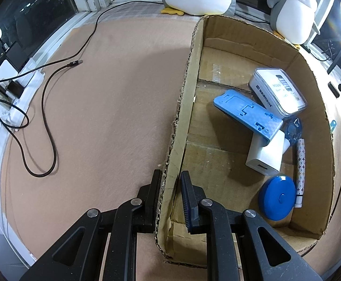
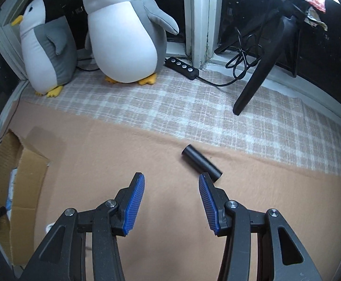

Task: Organize rigid objects
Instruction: 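Grasp the black cylinder with the right gripper, then carry the black cylinder into the cardboard box and release it with the right gripper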

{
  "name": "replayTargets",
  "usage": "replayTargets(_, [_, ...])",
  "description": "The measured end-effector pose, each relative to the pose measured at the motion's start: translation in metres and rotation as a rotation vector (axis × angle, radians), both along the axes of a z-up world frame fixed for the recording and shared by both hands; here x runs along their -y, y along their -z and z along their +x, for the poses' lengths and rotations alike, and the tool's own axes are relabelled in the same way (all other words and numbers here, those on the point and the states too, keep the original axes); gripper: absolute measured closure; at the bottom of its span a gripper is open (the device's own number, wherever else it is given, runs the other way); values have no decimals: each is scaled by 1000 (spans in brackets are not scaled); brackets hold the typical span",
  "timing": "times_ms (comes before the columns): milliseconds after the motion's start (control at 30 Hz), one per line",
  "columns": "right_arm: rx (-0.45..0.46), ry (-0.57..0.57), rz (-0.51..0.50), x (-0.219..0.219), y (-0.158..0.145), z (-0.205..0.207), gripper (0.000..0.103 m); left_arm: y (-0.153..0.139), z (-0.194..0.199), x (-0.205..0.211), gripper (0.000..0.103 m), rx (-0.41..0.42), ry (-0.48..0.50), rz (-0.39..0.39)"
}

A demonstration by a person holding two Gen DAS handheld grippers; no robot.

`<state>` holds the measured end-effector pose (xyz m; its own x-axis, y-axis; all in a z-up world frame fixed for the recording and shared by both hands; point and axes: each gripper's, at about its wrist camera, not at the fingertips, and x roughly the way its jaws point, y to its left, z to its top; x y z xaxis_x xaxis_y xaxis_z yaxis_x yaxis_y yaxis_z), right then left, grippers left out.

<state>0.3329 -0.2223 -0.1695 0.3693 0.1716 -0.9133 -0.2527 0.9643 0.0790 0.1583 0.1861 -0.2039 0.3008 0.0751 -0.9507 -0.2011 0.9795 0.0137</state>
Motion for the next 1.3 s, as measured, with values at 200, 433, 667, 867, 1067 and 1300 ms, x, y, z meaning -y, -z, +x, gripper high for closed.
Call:
replayTargets(200, [-15, -10, -43, 4, 16, 26, 59, 1, 3, -1, 86, -10, -9, 4])
replayTargets(433, [-62, -21, -54, 6, 30, 37, 59, 1, 6, -2, 86, -11, -9, 1])
replayTargets(667, [-116, -16, -32, 7, 35, 38, 80, 1, 4, -2, 86, -5, -10, -4])
replayTargets(867, [-126, 10, -9, 3, 34, 30, 88, 2, 2, -3, 86, 4, -10, -9])
replayTargets(1067, [-112, 9, 37, -17, 21, -1, 88, 3, 0, -4, 86, 17, -1, -16])
replayTargets(1300, [-65, -92, 135, -76, -21, -46, 88, 3, -2, -5, 86, 34, 10, -25])
